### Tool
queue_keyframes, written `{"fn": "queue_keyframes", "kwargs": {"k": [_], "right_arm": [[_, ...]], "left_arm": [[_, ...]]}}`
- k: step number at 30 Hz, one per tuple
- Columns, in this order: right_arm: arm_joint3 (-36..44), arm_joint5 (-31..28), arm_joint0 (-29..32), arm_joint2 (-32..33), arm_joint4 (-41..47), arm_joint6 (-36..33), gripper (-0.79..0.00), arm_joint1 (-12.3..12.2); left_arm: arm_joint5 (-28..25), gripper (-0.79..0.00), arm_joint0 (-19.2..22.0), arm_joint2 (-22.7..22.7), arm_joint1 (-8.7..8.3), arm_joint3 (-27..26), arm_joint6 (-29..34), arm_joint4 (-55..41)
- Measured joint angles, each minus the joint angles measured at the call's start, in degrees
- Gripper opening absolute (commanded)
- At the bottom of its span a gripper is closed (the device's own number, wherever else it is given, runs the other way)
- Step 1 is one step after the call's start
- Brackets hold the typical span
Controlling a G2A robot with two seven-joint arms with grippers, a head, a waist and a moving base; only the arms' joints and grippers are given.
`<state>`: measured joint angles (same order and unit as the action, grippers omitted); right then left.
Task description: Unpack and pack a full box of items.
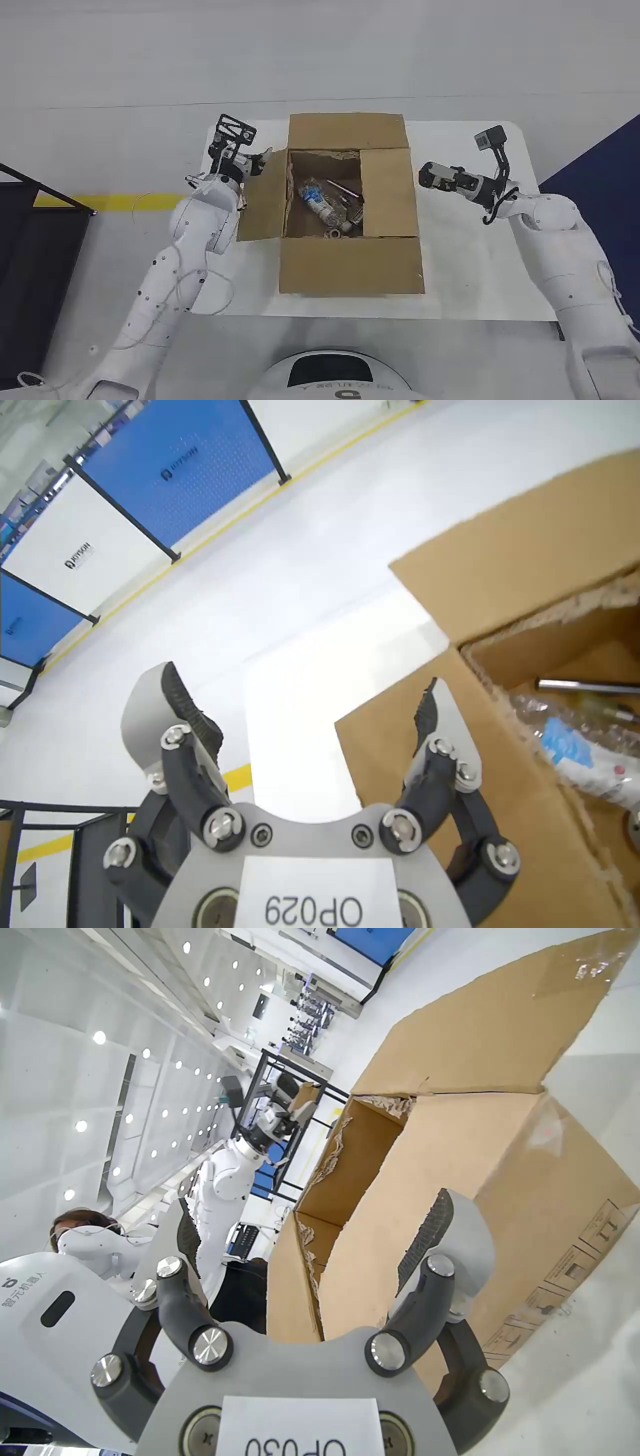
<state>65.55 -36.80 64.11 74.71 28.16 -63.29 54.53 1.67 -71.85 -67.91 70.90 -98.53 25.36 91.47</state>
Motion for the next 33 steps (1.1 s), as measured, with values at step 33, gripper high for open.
{"fn": "queue_keyframes", "kwargs": {"k": [33], "right_arm": [[-9.32,-0.99,-2.27,-4.84,7.79,-3.2,0.0,1.47]], "left_arm": [[-12.91,0.0,18.11,27.21,10.15,15.96,-10.39,-10.36]]}}
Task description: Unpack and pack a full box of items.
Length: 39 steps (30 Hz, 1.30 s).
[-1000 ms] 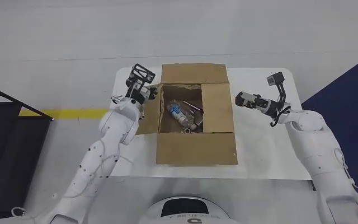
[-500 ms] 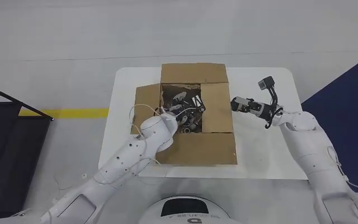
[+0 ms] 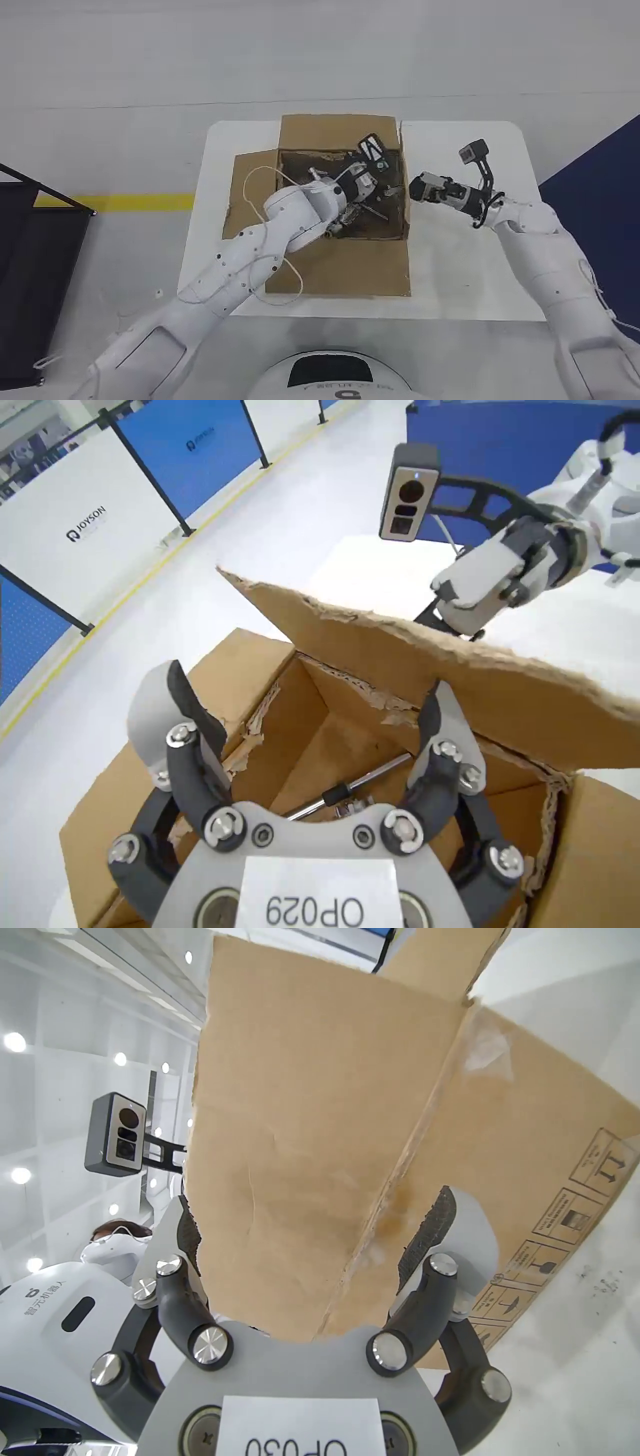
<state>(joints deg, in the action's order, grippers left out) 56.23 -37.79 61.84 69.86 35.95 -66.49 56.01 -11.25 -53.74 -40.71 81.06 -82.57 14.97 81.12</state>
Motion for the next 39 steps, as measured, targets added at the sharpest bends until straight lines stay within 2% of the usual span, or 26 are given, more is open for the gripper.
{"fn": "queue_keyframes", "kwargs": {"k": [4,7,9,12,15,19,23,28,32,34,39], "right_arm": [[2.34,-6.27,5.45,7.6,3.69,6.26,0.0,-1.96],[10.02,-14.01,13.43,14.43,7.62,13.98,0.0,-3.36],[15.73,-16.81,18.8,18.12,6.45,16.79,0.0,-4.4],[22.38,-16.45,22.93,20.4,2.12,16.44,0.0,-5.65],[26.2,-12.99,21.99,19.33,-0.98,12.98,0.0,-6.5],[26.11,-7.02,16.67,14.72,-1.97,7.02,0.0,-6.77],[19.63,3.04,6.79,7.61,-6.08,1.0,0.0,-5.95],[12.19,14.88,-1.55,-0.98,-14.93,2.06,0.0,-4.24],[10.12,20.22,-4.43,-4.34,-17.77,4.38,0.0,-3.35],[11.92,20.76,-5.09,-4.53,-19.64,7.36,0.0,-3.12],[25.78,16.78,-3.07,-2.24,-24.66,17.2,0.0,-3.29]], "left_arm": [[1.61,0.0,2.19,3.77,1.94,2.86,0.34,-0.04],[2.62,0.0,4.25,6.46,3.71,6.43,0.53,-0.83],[3.87,0.0,5.48,8.1,4.92,8.97,0.63,-0.65],[6.39,0.0,6.56,8.65,6.24,11.23,0.11,-1.51],[8.31,0.0,7.02,5.83,6.19,10.35,-1.48,-2.38],[10.73,0.0,4.15,-1.58,3.78,5.28,-2.08,1.12],[10.56,0.0,-3.93,-13.82,0.14,-3.93,-0.68,2.65],[5.41,0.0,-15.03,-29.35,-3.4,-14.57,1.9,3.66],[3.02,0.0,-19.42,-38.66,-4.6,-16.37,3.02,-0.98],[1.62,0.0,-20.62,-41.82,-5.0,-16.47,3.07,-2.72],[-3.49,0.0,-24.0,-48.76,-6.14,-17.1,2.3,-4.4]]}}
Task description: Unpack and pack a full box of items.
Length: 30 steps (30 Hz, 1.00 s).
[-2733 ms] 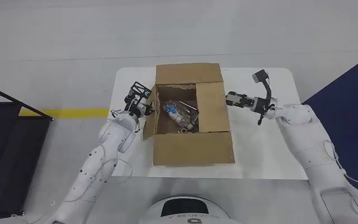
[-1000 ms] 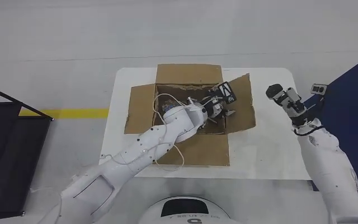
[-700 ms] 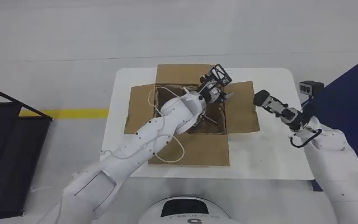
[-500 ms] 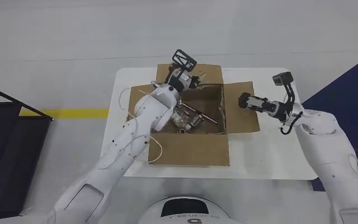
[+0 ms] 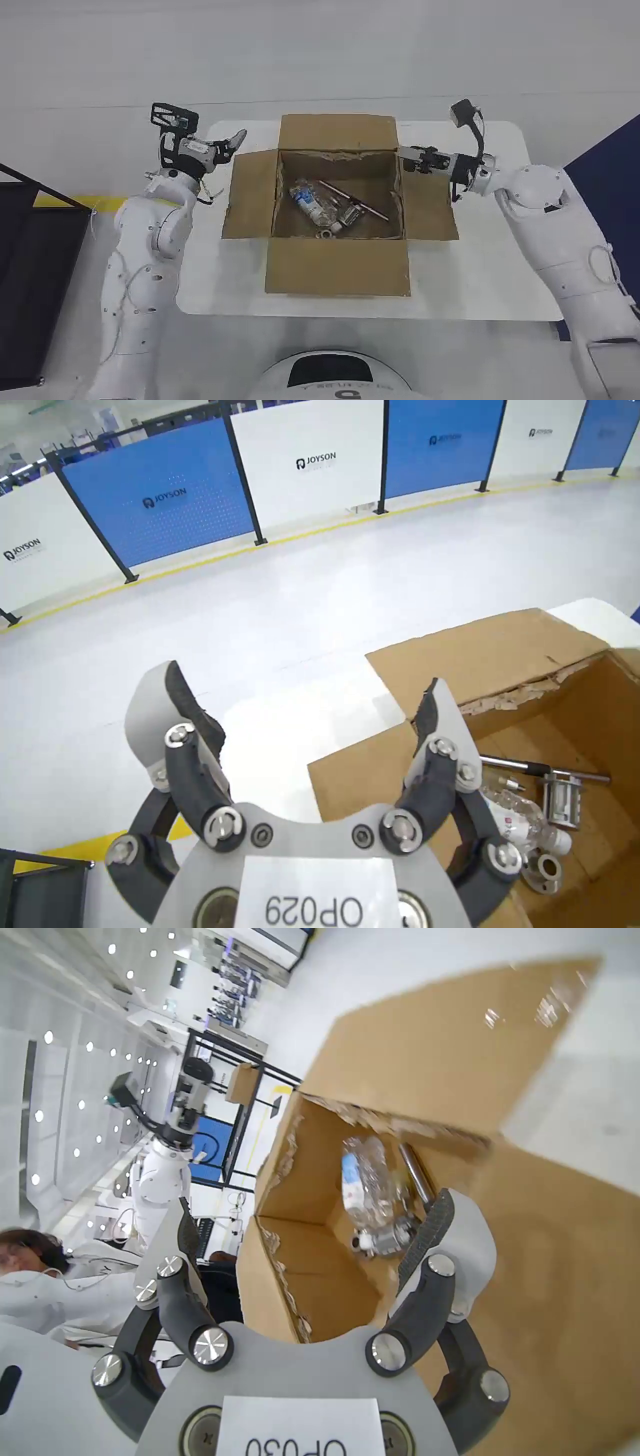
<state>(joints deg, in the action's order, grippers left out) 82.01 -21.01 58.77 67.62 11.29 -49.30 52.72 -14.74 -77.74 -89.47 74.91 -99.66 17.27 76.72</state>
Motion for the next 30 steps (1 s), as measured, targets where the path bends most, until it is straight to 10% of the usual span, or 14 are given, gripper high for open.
{"fn": "queue_keyframes", "kwargs": {"k": [5,14,21,30], "right_arm": [[12.2,10.45,-3.36,-6.34,-10.14,-0.46,0.0,1.16],[2.97,30.82,-22.24,-34.37,-33.03,-17.55,0.0,8.94],[-6.08,32.49,-28.14,-42.75,-34.94,-20.88,0.0,14.47],[-20.82,29.18,-30.61,-47.28,-32.49,-21.64,-0.32,20.22]], "left_arm": [[-5.72,0.0,-1.59,-5.31,-1.07,1.64,-0.14,-0.77],[-8.0,0.0,-1.74,-7.1,-1.48,2.64,-0.27,-0.83],[-8.01,0.0,-1.74,-7.1,-1.48,2.64,-0.27,-0.83],[-8.01,0.0,-1.74,-7.1,-1.48,2.64,-0.27,-0.83]]}}
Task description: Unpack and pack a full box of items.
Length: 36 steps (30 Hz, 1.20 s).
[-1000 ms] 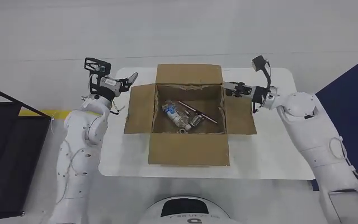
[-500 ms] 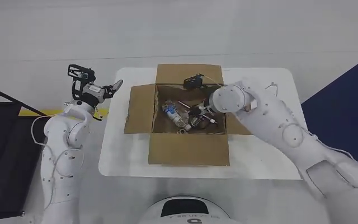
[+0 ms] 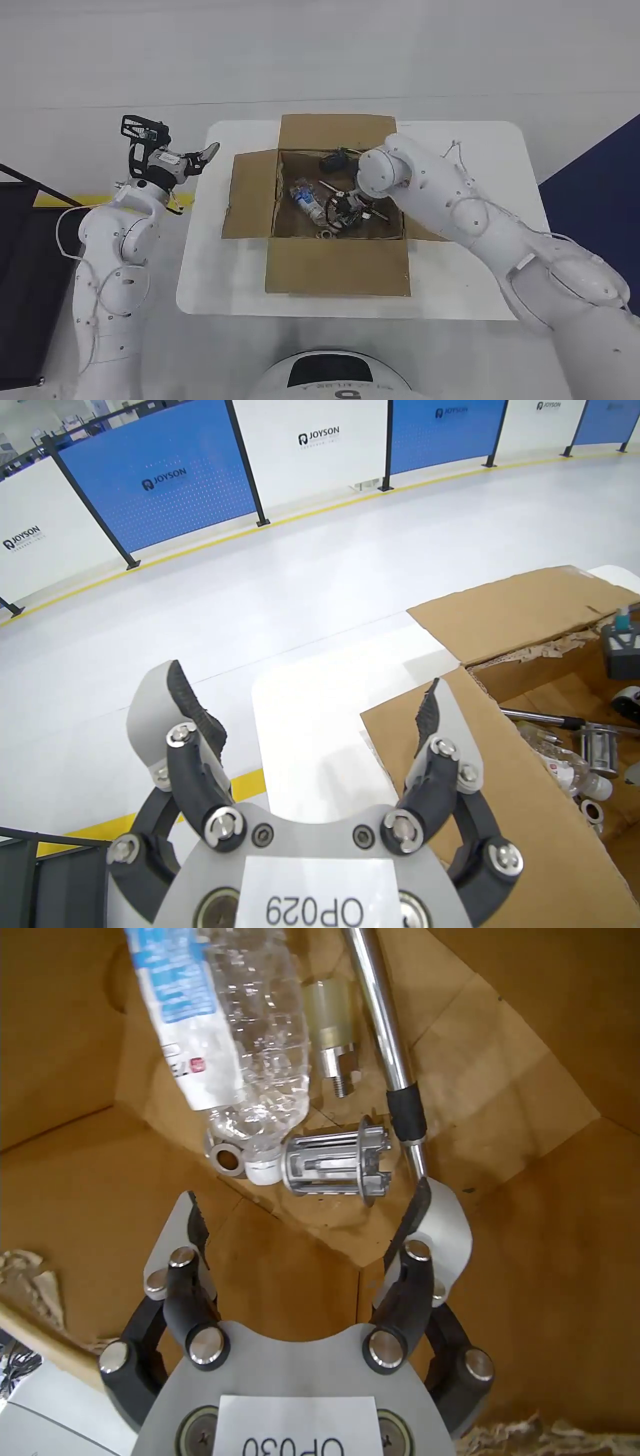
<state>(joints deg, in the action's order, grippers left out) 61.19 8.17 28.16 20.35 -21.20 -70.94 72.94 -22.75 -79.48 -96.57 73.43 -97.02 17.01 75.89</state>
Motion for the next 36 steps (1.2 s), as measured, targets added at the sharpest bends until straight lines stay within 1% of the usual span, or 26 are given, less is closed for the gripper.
{"fn": "queue_keyframes", "kwargs": {"k": [1,3,4,6,8,11,13,16,19,22,24,25,26,28,29,30,31,32,33,34,35,36], "right_arm": [[-1.95,-0.39,-0.12,-0.37,0.14,0.13,-0.403,0.64],[-4.59,-0.94,-0.32,-0.91,0.27,0.21,-0.446,1.62],[-5.71,-1.27,-0.43,-1.08,0.49,0.23,-0.536,2.09],[-7.88,-2.23,-0.68,-1.3,0.99,0.42,-0.776,3.07],[-9.44,-3.5,-0.91,-1.19,1.44,1.01,-0.785,3.78],[-11.0,-5.13,-1.22,-0.53,1.51,2.28,-0.785,4.15],[-11.28,-5.52,-1.32,0.03,1.08,3.21,-0.785,4.06],[-10.07,-5.47,-1.15,1.75,0.02,5.47,-0.785,3.14],[-5.79,-5.36,0.02,4.62,-1.62,8.44,-0.785,1.1],[1.75,-4.52,2.9,9.16,-4.46,11.33,-0.785,-2.26],[8.97,-4.08,6.32,13.37,-7.4,13.5,-0.785,-5.14],[12.49,-3.94,8.15,15.58,-8.71,14.59,-0.785,-6.45],[17.65,-3.71,11.07,19.04,-10.6,16.49,-0.785,-8.26],[26.01,-3.52,16.6,25.1,-13.52,20.06,-0.785,-10.97],[31.75,-3.72,20.99,29.56,-15.56,23.22,-0.785,-12.65],[36.01,-3.88,24.66,33.06,-17.09,25.96,-0.785,-13.82],[40.16,-3.93,28.62,36.61,-18.41,28.88,-0.785,-14.85],[45.45,-4.15,34.15,41.29,-19.54,33.06,-0.785,-15.96],[49.03,-4.65,38.45,44.75,-19.95,36.28,-0.785,-16.65],[52.02,-5.07,42.79,48.21,-20.17,39.38,-0.785,-17.22],[55.11,-4.95,48.38,52.83,-19.93,43.43,-0.785,-17.78],[56.78,-4.64,52.41,56.26,-19.06,46.56,-0.785,-18.04]], "left_arm": [[0.0,0.0,0.0,0.0,0.0,0.0,0.0,0.0],[0.0,0.0,0.0,0.0,0.0,0.0,0.0,0.0],[0.0,0.0,0.0,0.0,0.0,0.0,0.0,0.0],[0.0,0.0,0.0,0.0,0.0,0.0,0.0,0.0],[0.0,0.0,0.0,0.0,0.0,0.0,0.0,0.0],[0.0,0.0,0.0,0.0,0.0,0.0,0.0,0.0],[0.0,0.0,0.0,0.0,0.0,0.0,0.0,0.0],[0.0,0.0,0.0,0.0,0.0,0.0,0.0,0.0],[0.0,0.0,0.0,0.0,0.0,0.0,0.0,0.0],[0.0,0.0,0.0,0.0,0.0,0.0,0.0,0.0],[0.0,0.0,0.0,0.0,0.0,0.0,0.0,0.0],[0.0,0.0,0.0,0.0,0.0,0.0,0.0,0.0],[0.0,0.0,0.0,0.0,0.0,0.0,0.0,0.0],[0.0,0.0,0.0,0.0,0.0,0.0,0.0,0.0],[0.0,0.0,0.0,0.0,0.0,0.0,0.0,0.0],[0.0,0.0,0.0,0.0,0.0,0.0,0.0,0.0],[0.0,0.0,0.0,0.0,0.0,0.0,0.0,0.0],[0.0,0.0,0.0,0.0,0.0,0.0,0.0,0.0],[0.0,0.0,0.0,0.0,0.0,0.0,0.0,0.0],[0.0,0.0,0.0,0.0,0.0,0.0,0.0,0.0],[0.0,0.0,0.0,0.0,0.0,0.0,0.0,0.0],[0.0,0.0,0.0,0.0,0.0,0.0,0.0,0.0]]}}
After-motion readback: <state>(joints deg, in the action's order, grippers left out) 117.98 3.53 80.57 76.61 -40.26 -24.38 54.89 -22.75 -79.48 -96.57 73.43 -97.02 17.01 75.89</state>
